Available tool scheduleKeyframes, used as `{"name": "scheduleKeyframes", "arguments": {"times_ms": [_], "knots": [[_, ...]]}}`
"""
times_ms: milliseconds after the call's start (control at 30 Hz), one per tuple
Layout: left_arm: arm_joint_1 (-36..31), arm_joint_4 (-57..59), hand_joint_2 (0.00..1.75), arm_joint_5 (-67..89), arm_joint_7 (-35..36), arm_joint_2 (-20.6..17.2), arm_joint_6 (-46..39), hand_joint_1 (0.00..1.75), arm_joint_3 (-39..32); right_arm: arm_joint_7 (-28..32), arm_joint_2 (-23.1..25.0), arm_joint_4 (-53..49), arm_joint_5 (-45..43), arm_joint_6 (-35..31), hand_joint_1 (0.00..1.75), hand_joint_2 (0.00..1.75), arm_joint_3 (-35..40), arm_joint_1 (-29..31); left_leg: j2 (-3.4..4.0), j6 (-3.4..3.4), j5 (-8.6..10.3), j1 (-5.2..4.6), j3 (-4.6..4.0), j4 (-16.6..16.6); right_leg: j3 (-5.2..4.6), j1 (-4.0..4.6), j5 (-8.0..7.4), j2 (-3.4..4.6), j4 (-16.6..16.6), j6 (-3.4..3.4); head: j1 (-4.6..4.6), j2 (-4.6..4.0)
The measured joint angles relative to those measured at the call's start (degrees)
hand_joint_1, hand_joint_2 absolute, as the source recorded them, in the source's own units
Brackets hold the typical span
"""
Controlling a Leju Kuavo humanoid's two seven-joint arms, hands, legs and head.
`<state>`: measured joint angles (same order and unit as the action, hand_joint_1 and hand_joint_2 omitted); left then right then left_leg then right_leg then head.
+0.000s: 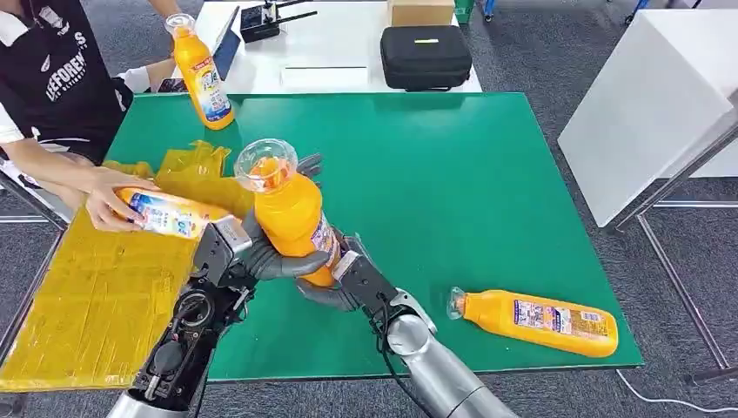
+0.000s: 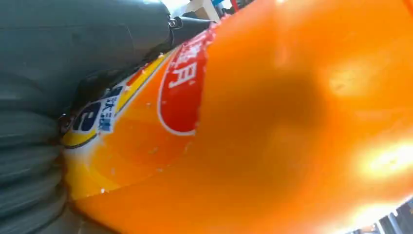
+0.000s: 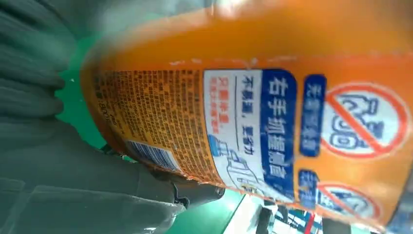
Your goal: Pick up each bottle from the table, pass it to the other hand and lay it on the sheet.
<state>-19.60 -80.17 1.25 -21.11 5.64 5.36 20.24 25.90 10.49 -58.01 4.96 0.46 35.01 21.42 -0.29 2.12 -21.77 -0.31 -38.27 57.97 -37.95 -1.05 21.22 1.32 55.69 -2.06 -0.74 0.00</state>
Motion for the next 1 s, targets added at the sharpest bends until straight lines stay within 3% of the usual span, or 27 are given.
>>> {"name": "scheduleKeyframes", "arguments": {"times_ms": [133,167,200,1000], "knots": [[0.05,0.55,1.75,-0.46,-0.55,-0.02,-0.5,0.0,-0.24,-0.09,-0.68,0.02,0.87,-0.13,1.75,1.75,1.09,-0.04,0.01,0.0,0.0,0.0,0.0,0.0,-0.01,0.01,0.0,0.01,0.0,0.0,0.02,0.0],[0.09,0.66,1.75,-0.48,-0.61,-0.02,-0.72,1.17,-0.26,-0.09,-0.81,0.02,1.09,-0.15,1.75,1.75,1.27,-0.04,0.01,0.0,0.0,0.0,0.0,0.0,-0.01,0.01,0.0,0.01,0.0,0.0,0.02,0.0],[0.13,0.74,1.75,-0.48,-0.75,-0.02,-1.09,1.73,-0.26,-0.09,-0.92,0.02,1.31,-0.2,1.75,1.75,1.45,-0.06,0.02,0.0,0.0,0.01,0.0,0.0,-0.02,0.02,0.0,0.01,0.0,0.0,0.0,0.0],[0.52,0.9,1.75,-0.83,-2.17,-0.02,-3.54,1.75,-0.44,-0.04,-2.03,-1.84,2.45,-6.01,1.75,1.75,2.21,-0.75,0.02,-0.01,0.0,0.02,-0.03,0.0,-0.04,0.03,0.0,0.01,0.0,0.0,0.0,0.0]]}}
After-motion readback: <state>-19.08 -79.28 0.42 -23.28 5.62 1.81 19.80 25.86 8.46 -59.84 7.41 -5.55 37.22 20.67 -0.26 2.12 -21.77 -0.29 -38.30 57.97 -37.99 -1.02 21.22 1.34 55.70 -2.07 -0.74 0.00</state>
